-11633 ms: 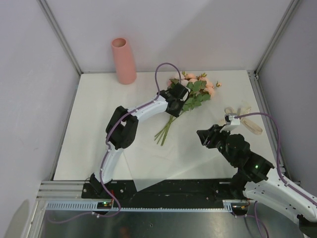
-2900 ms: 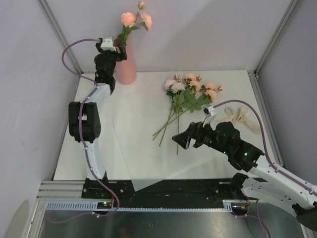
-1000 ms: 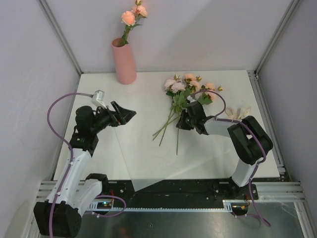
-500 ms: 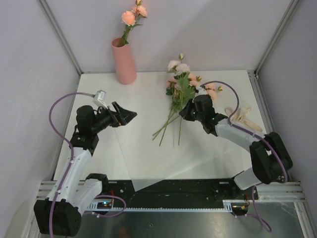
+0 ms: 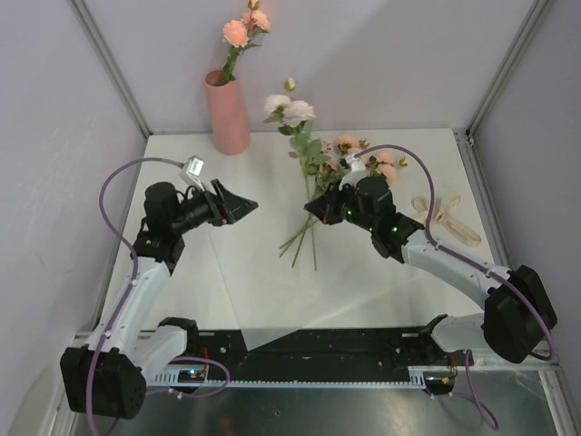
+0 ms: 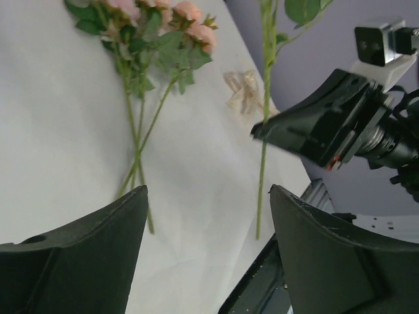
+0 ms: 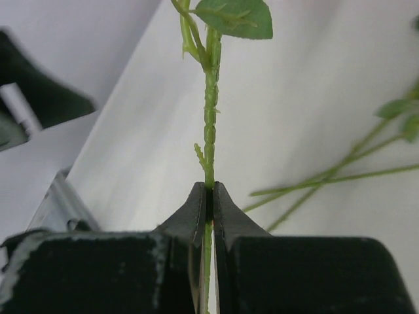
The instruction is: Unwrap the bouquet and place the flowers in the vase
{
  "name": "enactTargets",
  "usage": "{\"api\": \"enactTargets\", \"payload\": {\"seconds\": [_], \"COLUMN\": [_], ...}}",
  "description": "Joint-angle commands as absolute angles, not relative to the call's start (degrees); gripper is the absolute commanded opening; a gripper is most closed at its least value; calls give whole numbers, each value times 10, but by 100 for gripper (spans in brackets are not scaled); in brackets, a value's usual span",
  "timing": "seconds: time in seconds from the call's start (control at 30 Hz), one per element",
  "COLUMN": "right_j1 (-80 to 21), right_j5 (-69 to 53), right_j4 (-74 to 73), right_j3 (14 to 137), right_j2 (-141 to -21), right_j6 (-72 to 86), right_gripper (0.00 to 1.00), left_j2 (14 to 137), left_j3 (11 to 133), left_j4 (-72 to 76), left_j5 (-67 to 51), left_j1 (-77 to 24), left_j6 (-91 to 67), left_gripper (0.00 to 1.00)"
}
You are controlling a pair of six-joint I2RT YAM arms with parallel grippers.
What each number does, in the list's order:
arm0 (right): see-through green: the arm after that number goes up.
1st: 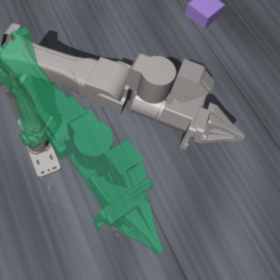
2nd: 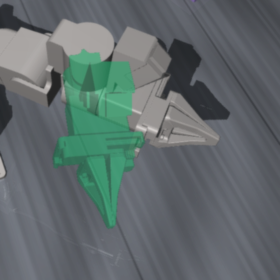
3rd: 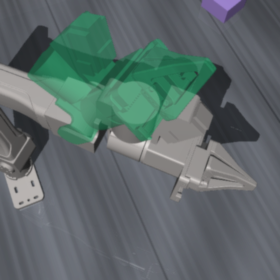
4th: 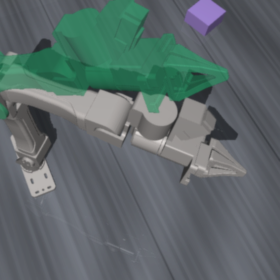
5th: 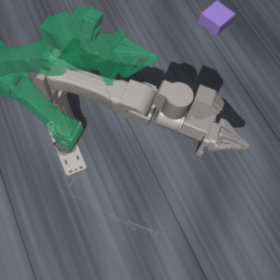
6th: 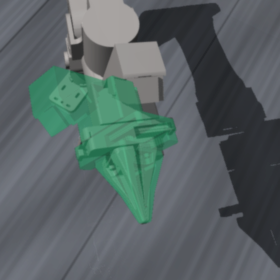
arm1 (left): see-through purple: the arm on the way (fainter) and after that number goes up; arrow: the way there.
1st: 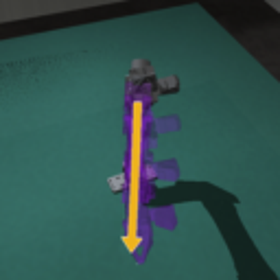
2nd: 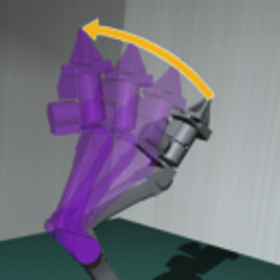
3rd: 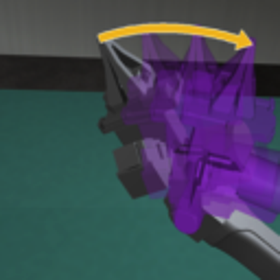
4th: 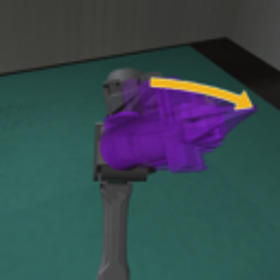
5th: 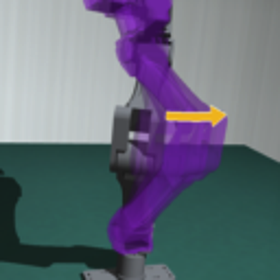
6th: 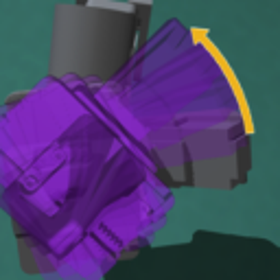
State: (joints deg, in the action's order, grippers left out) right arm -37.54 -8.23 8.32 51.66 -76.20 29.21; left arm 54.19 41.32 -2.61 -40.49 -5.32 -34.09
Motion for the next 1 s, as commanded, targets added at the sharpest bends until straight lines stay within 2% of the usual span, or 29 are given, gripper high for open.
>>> {"api": "enactTargets", "payload": {"seconds": [0.0,0.23,0.3,0.43,0.6,0.73,0.8,0.87,0.9,0.97], "right_j1": [-421,-471,-479,-487,-490,-491,-491,-491,-491,-491], "right_j5": [-172,-228,-237,-243,-249,-249,-245,-239,-231,-214], "right_j4": [177,229,225,208,203,202,198,191,188,176], "right_j3": [525,525,525,524,523,521,520,519,516,511], "right_j2": [-737,-743,-742,-739,-738,-739,-737,-730,-726,-711], "right_j6": [277,287,282,274,270,270,270,270,268,263], "right_gripper": [0,0,0,0,0,2,11,30,45,67], "left_j2": [555,558,553,545,555,570,575,578,580,580], "left_j3": [460,477,470,456,460,472,479,485,489,501], "left_j4": [35,77,93,124,133,138,139,139,139,136], "left_j5": [-428,-376,-359,-346,-353,-372,-372,-351,-334,-295], "left_j1": [-96,-177,-187,-193,-197,-201,-201,-201,-201,-197], "left_j6": [-359,-362,-369,-383,-392,-393,-390,-381,-373,-350], "left_gripper": [78,73,69,43,31,7,2,0,0,0]}}
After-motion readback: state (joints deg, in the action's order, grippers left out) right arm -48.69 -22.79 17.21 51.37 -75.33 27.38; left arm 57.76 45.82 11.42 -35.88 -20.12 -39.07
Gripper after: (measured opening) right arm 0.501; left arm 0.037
